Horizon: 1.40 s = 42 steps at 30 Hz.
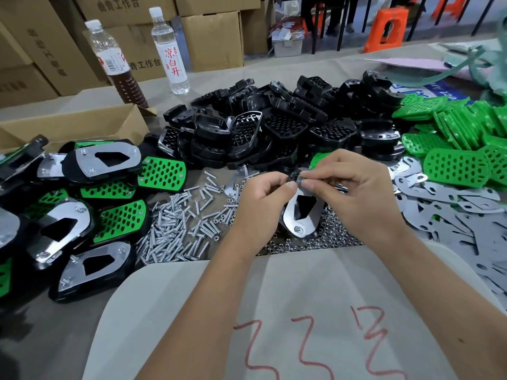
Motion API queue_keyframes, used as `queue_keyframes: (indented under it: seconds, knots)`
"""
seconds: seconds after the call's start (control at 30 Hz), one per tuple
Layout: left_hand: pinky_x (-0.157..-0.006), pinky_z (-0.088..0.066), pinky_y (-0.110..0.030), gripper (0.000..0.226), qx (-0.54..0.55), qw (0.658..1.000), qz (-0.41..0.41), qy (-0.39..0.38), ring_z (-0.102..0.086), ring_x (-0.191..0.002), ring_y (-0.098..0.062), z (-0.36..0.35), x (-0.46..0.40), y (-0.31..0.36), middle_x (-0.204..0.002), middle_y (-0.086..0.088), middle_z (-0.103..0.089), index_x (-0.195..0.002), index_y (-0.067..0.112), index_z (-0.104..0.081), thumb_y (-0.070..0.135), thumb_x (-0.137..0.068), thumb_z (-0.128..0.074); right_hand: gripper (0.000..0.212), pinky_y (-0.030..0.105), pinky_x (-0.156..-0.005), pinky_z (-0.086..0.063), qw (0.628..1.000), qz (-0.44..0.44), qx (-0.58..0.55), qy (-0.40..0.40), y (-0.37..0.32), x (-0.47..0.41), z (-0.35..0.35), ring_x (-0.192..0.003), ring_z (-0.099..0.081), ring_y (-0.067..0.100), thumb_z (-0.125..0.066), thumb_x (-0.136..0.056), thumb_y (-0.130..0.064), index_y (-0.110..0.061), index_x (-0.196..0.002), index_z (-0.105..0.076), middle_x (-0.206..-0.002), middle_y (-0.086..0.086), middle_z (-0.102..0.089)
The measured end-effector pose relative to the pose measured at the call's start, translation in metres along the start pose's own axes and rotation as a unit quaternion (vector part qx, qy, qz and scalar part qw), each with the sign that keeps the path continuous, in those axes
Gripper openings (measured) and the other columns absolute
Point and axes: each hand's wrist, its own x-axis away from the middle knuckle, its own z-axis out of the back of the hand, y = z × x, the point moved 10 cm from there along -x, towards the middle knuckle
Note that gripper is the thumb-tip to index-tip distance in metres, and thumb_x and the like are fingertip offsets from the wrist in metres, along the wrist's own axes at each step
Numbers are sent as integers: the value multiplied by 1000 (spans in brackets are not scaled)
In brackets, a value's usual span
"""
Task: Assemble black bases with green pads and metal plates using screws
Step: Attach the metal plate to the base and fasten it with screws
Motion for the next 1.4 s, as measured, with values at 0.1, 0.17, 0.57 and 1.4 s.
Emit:
queue_keyframes:
  seconds: [0.1,0.17,0.57,1.4]
  knots:
    - [-68,-29,-36,44,1,1000,6,-6,-37,-70,-23,-1,0,-2,-72,-14,-43,-85,-19,-53,25,-90,-56,7,35,-68,-54,999,26,32,4,-7,1,0,-77,-67,20,-85,-84,-8,-9,-91,-83,-84,5,-70]
    - [-67,-29,-36,44,2,1000,9,-9,-38,-70,-23,-2,0,-3,-72,-13,-43,-85,-19,-53,25,-90,-56,7,36,-67,-54,999,22,37,16,-5,1,2,-76,-67,19,-87,-83,-12,-9,-87,-82,-83,4,-70]
    - [-71,-34,-41,42,49,998,25,8,-44,-76,-27,2,-1,-9,-76,-27,-51,-92,-19,-58,23,-89,-57,18,33,-66,-53,995,-41,-91,-1,13,0,-8,-80,-68,30,-85,-83,-7,-22,-92,-82,-94,0,-69]
    - [-77,-40,-41,27,57,996,55,-46,-55,-80,-27,-7,-1,-18,-82,-16,-63,-87,8,-75,24,-92,-54,10,45,-46,-43,1000,-3,4,1,3,0,1,-68,-64,26,-88,-81,-17,-10,-83,-81,-83,4,-68]
